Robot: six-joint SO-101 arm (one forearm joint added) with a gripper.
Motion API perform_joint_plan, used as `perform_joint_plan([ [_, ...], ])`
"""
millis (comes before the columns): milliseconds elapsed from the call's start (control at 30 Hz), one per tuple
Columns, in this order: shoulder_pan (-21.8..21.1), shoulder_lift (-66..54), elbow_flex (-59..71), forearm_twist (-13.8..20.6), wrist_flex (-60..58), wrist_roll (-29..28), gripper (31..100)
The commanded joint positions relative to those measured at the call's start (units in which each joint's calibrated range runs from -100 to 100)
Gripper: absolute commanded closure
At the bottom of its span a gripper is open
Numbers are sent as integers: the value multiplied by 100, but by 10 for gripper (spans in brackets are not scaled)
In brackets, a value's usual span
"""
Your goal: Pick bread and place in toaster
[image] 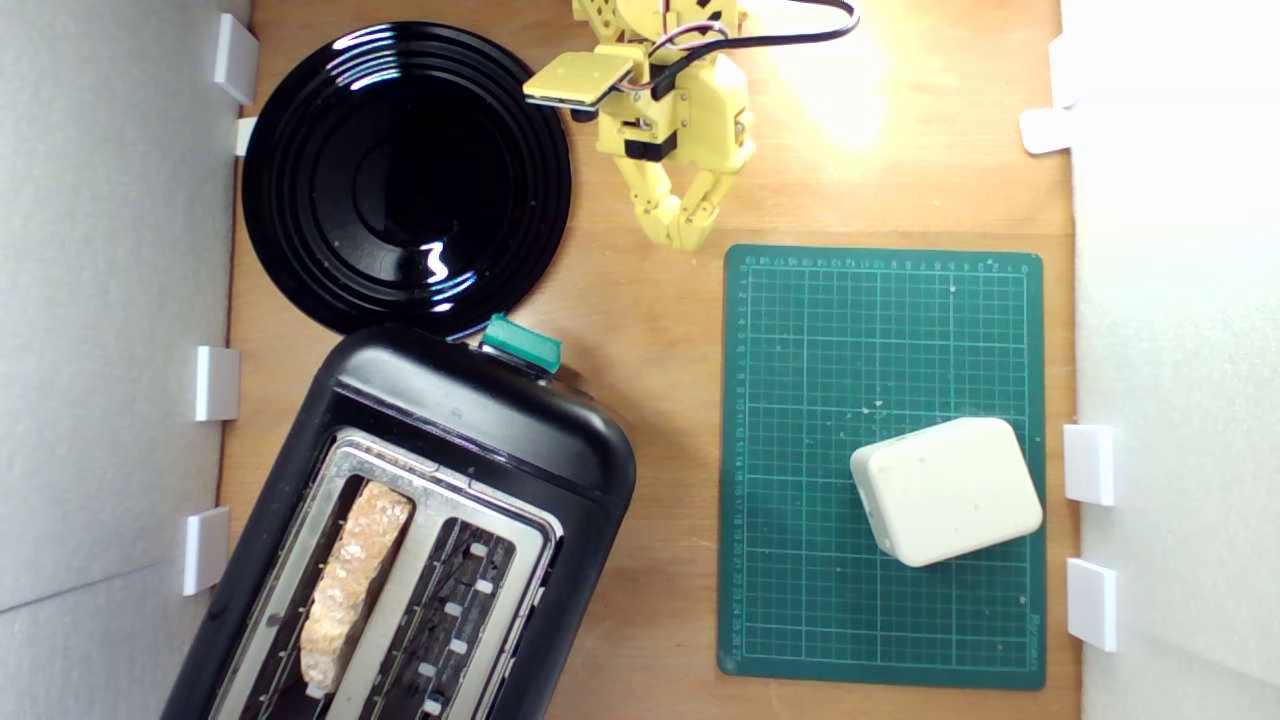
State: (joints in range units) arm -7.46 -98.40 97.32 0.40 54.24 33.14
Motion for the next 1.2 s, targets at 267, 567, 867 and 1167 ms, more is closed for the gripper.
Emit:
perform_joint_plan([
  [267, -366, -51, -4, -49, 233, 5, 959],
  [567, -487, -60, -4, -94, 745, -32, 973],
  [867, -543, -51, -4, -94, 745, -576, 970],
  [1167, -551, -18, -13, -49, 745, -581, 974],
])
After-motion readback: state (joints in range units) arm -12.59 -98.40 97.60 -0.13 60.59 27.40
